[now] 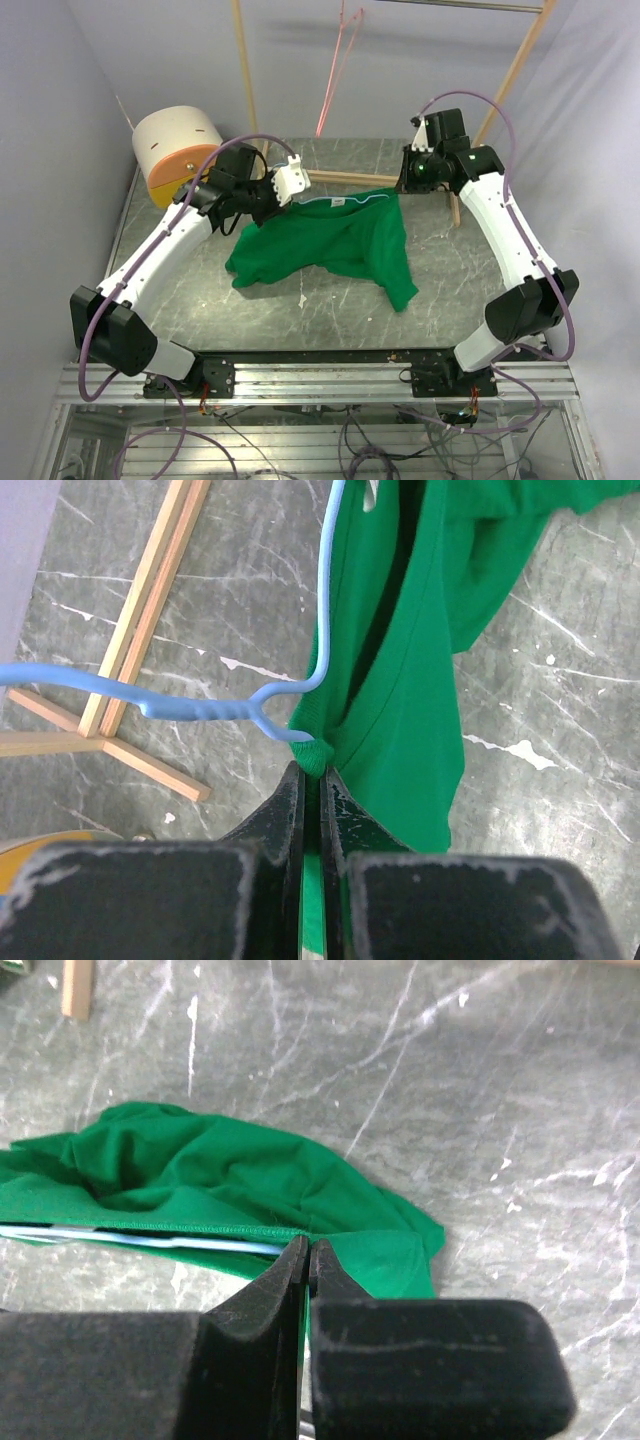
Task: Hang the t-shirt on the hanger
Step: Place the T-shirt on the hanger, then place the hanger at the clothesline.
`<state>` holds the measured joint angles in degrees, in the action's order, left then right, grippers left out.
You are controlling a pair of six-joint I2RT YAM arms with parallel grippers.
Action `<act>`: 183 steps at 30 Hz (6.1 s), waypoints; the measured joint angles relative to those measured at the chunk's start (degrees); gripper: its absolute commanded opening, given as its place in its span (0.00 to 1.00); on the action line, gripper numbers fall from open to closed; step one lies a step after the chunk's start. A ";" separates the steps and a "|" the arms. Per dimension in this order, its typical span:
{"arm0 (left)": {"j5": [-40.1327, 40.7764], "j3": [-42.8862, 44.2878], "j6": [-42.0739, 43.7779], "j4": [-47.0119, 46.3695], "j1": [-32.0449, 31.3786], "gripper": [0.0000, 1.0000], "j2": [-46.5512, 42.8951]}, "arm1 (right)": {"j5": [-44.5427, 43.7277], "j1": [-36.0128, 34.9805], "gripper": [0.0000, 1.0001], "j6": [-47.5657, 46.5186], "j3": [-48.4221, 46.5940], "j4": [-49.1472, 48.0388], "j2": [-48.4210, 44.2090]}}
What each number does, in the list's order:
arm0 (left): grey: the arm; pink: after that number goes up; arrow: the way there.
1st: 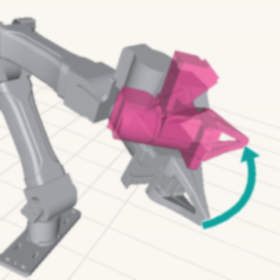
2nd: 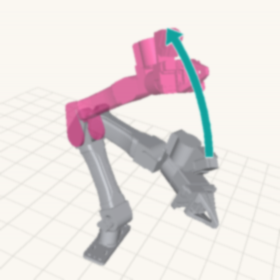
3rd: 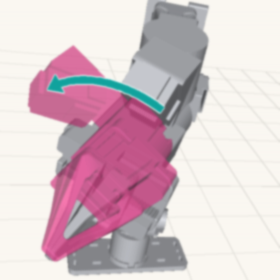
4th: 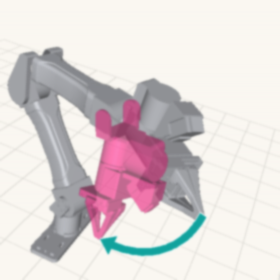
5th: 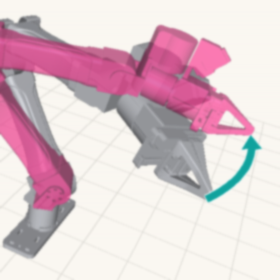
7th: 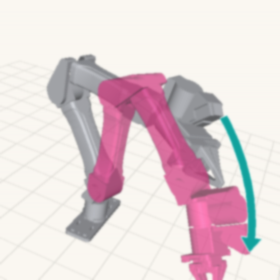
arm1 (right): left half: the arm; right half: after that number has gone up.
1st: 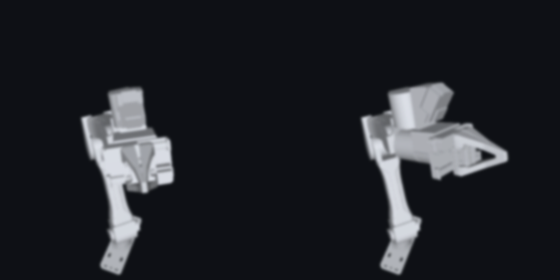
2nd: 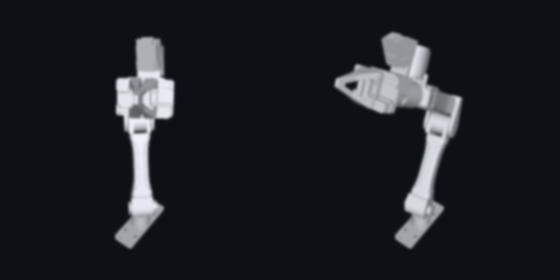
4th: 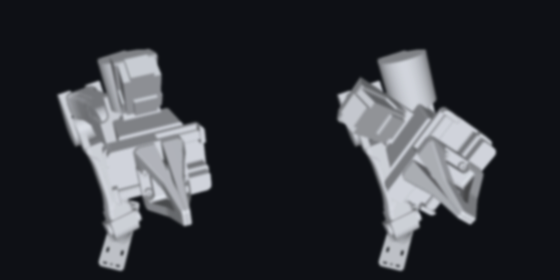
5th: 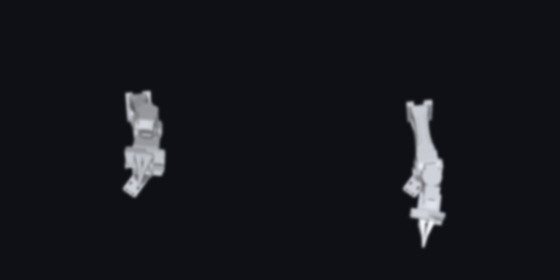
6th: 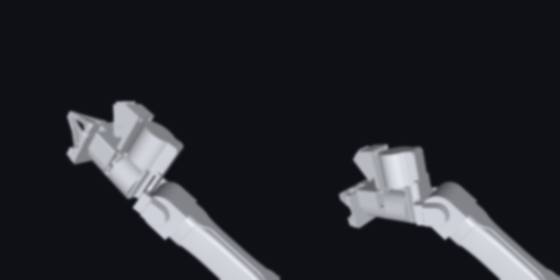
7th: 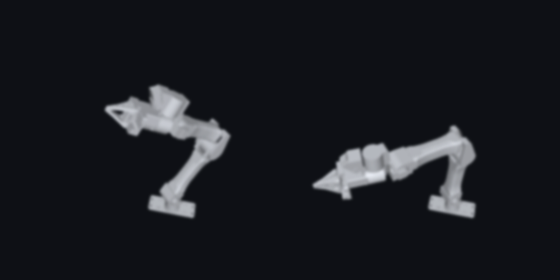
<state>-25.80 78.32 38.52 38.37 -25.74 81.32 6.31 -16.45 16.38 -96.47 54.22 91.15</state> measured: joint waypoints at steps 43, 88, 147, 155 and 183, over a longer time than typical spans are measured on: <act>-0.76 6.88 -1.18 1.68 -8.28 0.07 5.62 | -7.17 -17.29 0.23 -1.25 -6.45 2.29 5.68; -12.41 6.62 3.72 4.24 -8.39 0.07 4.44 | 36.44 0.17 0.50 -50.69 20.52 -9.53 -15.32; -9.75 12.98 -0.68 5.29 -4.33 0.07 5.64 | 32.68 0.42 0.01 -49.31 22.51 -12.59 -22.18; -9.70 18.53 -0.46 4.81 -4.33 0.07 5.70 | 32.28 1.31 0.34 -48.76 19.85 -11.61 -21.79; -15.61 16.87 -0.98 2.99 -3.30 0.19 5.25 | 43.89 4.85 0.00 -51.98 22.38 -5.73 -17.90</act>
<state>-41.41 95.20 37.54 41.36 -29.04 86.56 50.19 -11.60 -35.59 -74.08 48.49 73.25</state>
